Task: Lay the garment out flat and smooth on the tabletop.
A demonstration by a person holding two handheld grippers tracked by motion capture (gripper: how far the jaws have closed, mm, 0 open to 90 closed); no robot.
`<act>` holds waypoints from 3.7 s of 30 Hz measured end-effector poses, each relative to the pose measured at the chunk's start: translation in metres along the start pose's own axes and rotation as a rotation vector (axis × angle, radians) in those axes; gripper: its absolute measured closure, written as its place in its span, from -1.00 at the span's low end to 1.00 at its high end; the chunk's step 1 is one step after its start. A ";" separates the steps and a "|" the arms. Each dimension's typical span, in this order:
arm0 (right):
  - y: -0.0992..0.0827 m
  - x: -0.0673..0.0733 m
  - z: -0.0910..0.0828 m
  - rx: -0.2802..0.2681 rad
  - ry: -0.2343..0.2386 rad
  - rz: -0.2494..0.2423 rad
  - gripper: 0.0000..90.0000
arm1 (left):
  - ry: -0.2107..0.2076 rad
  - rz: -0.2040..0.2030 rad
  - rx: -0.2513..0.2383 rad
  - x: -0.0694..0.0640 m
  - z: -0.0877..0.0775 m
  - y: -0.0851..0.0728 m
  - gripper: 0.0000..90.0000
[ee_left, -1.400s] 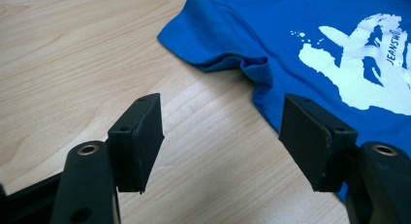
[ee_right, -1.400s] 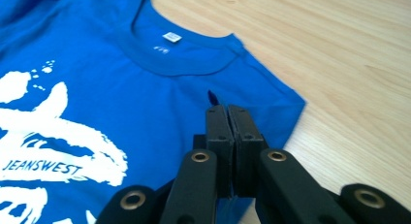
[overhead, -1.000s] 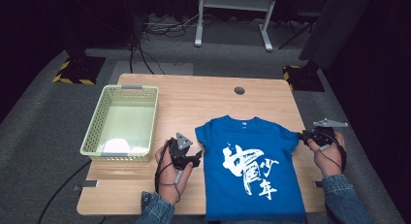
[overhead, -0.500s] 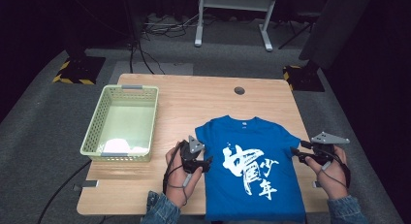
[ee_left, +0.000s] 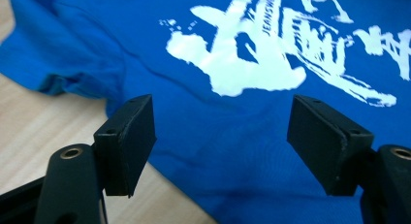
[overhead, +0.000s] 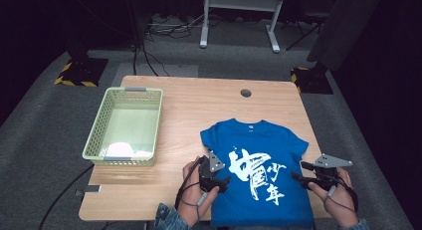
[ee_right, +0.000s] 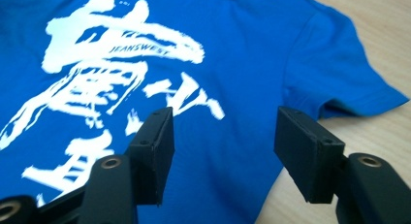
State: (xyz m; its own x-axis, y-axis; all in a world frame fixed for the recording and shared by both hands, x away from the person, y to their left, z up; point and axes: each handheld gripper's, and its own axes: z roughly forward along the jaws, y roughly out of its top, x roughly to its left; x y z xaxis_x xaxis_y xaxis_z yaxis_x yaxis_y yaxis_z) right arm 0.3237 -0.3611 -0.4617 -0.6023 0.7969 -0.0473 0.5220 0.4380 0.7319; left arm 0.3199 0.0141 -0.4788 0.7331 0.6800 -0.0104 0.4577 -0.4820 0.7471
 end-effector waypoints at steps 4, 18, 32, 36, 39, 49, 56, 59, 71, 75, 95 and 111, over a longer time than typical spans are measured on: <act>-0.006 0.005 -0.002 0.006 0.008 -0.007 -0.14 | -0.015 0.024 0.019 -0.009 0.002 -0.004 -0.45; -0.029 0.018 0.025 0.062 0.076 -0.034 -0.20 | -0.038 0.063 0.130 -0.019 0.019 -0.013 -0.39; 0.004 0.015 0.061 0.044 0.073 -0.032 -0.25 | 0.006 0.022 0.113 0.029 0.021 -0.011 -0.39; 0.014 0.011 0.074 0.029 0.074 -0.030 -0.25 | 0.013 0.016 0.104 0.042 0.024 -0.009 -0.39; 0.022 0.006 0.083 0.023 0.076 -0.034 -0.25 | 0.020 0.012 0.100 0.050 0.026 -0.007 -0.39; 0.046 -0.012 0.110 0.013 0.066 -0.022 -0.25 | 0.029 0.004 0.078 0.080 0.038 0.003 -0.39; 0.054 -0.014 0.117 0.029 0.067 -0.024 -0.32 | 0.036 -0.001 0.077 0.091 0.042 0.008 -0.38; 0.054 -0.013 0.113 0.033 0.088 -0.037 -0.40 | 0.039 -0.014 0.049 0.088 0.037 0.010 -0.38; 0.063 0.008 0.078 0.002 0.110 -0.104 -0.53 | 0.034 0.039 0.000 0.061 0.004 0.027 -0.49; 0.065 0.009 0.070 -0.011 0.108 -0.106 -0.54 | 0.026 0.058 -0.007 0.055 -0.004 0.030 -0.55; 0.061 0.005 0.018 -0.069 0.075 -0.101 -0.53 | 0.058 0.069 -0.026 0.056 -0.046 0.022 -0.62; 0.048 -0.011 -0.018 -0.078 0.033 -0.082 -0.51 | 0.066 0.042 -0.030 0.069 -0.081 0.004 -0.58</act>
State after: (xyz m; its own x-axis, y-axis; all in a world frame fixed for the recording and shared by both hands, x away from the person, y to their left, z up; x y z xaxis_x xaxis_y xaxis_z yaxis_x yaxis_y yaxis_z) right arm 0.3446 -0.3567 -0.4134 -0.6617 0.7446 -0.0877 0.4224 0.4669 0.7769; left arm 0.3315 0.1038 -0.4226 0.7163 0.6948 0.0646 0.4111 -0.4950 0.7655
